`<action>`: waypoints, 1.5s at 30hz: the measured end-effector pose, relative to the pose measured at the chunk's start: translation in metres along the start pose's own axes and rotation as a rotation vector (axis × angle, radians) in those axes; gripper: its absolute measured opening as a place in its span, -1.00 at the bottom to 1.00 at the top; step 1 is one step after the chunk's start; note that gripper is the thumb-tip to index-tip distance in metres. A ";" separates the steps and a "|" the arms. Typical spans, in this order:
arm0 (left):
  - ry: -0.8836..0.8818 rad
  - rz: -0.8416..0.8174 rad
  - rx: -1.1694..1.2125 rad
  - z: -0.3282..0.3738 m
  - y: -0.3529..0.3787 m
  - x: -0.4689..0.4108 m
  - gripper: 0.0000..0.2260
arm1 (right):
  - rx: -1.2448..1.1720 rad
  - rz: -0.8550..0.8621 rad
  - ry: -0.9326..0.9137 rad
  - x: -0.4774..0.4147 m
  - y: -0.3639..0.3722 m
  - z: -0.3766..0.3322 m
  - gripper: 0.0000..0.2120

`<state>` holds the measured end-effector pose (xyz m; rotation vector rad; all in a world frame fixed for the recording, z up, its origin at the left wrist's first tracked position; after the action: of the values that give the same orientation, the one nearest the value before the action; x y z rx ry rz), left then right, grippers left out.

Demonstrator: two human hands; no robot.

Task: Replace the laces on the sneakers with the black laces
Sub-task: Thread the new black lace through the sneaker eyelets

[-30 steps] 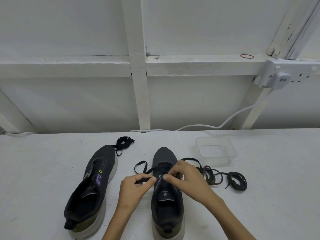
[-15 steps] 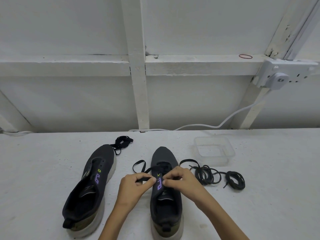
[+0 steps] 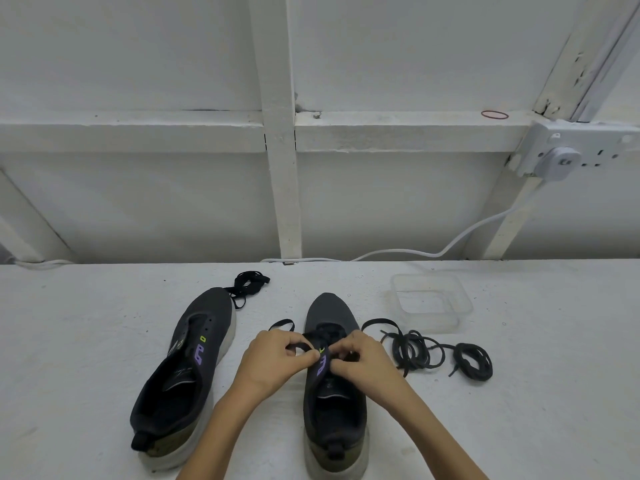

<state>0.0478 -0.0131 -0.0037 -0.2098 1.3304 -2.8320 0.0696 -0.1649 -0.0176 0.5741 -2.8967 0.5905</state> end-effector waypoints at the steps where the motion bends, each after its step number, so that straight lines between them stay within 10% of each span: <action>1: 0.004 -0.007 -0.023 0.002 -0.001 -0.001 -0.87 | -0.021 0.002 0.008 -0.001 0.000 0.001 -0.84; 16: 0.038 0.014 -0.233 0.015 -0.007 0.003 -0.84 | -0.135 -0.028 -0.013 0.006 -0.001 -0.008 -0.92; 24: 0.218 0.034 0.064 0.030 -0.002 0.015 -0.69 | -0.092 0.022 -0.031 0.007 -0.001 -0.006 -0.94; 33: 0.286 0.231 -0.186 0.034 -0.012 0.024 -0.71 | -0.512 -0.092 0.181 0.007 -0.011 0.008 -0.89; 45: 0.301 0.088 -0.379 0.055 0.018 0.008 -0.86 | -0.191 -0.123 -0.002 0.012 -0.036 0.005 -0.87</action>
<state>0.0452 -0.0671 0.0181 0.2815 1.8754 -2.5885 0.0718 -0.2015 -0.0072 0.7176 -2.8500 0.2938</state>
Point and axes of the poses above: each hand's wrist, its own x-axis away from the middle knuckle, its own y-axis out of the palm, z = x × y, the point moved 10 cm from there along -x, towards the middle knuckle, and after that the axes turned 10 degrees about -x, right-handed, at the moved point
